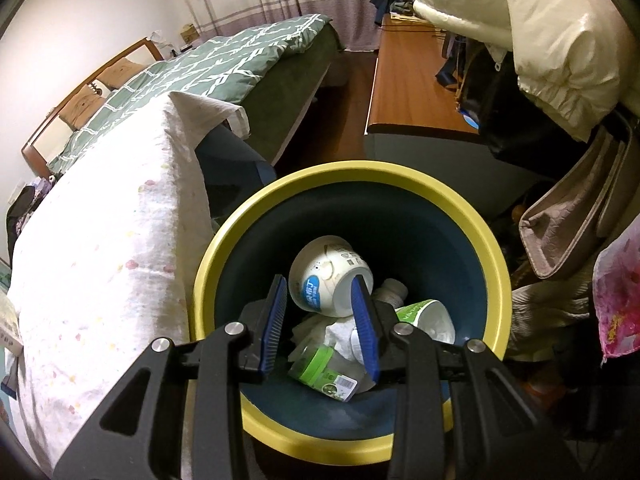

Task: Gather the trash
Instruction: 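Grasp the white-and-green printed box with the left gripper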

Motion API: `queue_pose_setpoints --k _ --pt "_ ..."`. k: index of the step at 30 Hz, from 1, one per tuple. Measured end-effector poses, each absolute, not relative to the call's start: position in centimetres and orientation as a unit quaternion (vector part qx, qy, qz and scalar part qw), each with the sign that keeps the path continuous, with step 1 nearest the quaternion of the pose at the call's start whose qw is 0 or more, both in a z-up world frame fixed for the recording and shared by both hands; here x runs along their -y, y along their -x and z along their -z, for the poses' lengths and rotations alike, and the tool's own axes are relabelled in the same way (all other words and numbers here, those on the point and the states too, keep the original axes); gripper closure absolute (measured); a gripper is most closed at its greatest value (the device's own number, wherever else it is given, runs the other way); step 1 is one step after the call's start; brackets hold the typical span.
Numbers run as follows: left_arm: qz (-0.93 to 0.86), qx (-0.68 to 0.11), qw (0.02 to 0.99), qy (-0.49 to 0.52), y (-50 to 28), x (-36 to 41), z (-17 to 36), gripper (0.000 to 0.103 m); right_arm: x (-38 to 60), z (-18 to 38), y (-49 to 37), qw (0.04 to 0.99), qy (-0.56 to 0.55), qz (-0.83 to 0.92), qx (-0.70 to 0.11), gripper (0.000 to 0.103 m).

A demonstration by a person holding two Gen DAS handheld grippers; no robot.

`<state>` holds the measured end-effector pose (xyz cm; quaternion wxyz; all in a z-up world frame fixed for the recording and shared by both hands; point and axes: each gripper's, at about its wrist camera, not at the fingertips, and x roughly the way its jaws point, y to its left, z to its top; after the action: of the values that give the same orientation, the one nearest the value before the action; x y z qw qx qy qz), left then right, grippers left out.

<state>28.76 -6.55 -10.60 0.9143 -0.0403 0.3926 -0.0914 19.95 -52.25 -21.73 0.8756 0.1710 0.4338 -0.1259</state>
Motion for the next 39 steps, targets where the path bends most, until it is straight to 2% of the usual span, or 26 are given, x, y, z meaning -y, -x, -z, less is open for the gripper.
queue_pose_setpoints --k 5,16,28,35,39 --pt "0.084 -0.387 0.918 0.029 -30.0 7.5 10.2 0.005 52.3 21.8 -20.2 0.876 -0.170 0.124 -0.435 0.071" --pt "0.048 -0.468 0.880 0.063 -32.6 7.2 13.5 0.005 51.8 22.6 -21.0 0.873 -0.175 0.105 -0.442 0.070" --pt "0.026 -0.487 0.873 -0.007 -38.0 11.7 15.1 0.005 53.0 22.8 -20.6 0.872 -0.186 0.113 -0.438 0.069" --pt "0.059 -0.476 0.877 -0.037 -37.6 14.1 15.4 0.005 53.0 23.3 -20.8 0.870 -0.187 0.109 -0.443 0.069" --pt "0.032 -0.497 0.867 0.002 -38.0 13.0 16.2 0.005 52.9 23.6 -21.1 0.869 -0.189 0.104 -0.445 0.069"
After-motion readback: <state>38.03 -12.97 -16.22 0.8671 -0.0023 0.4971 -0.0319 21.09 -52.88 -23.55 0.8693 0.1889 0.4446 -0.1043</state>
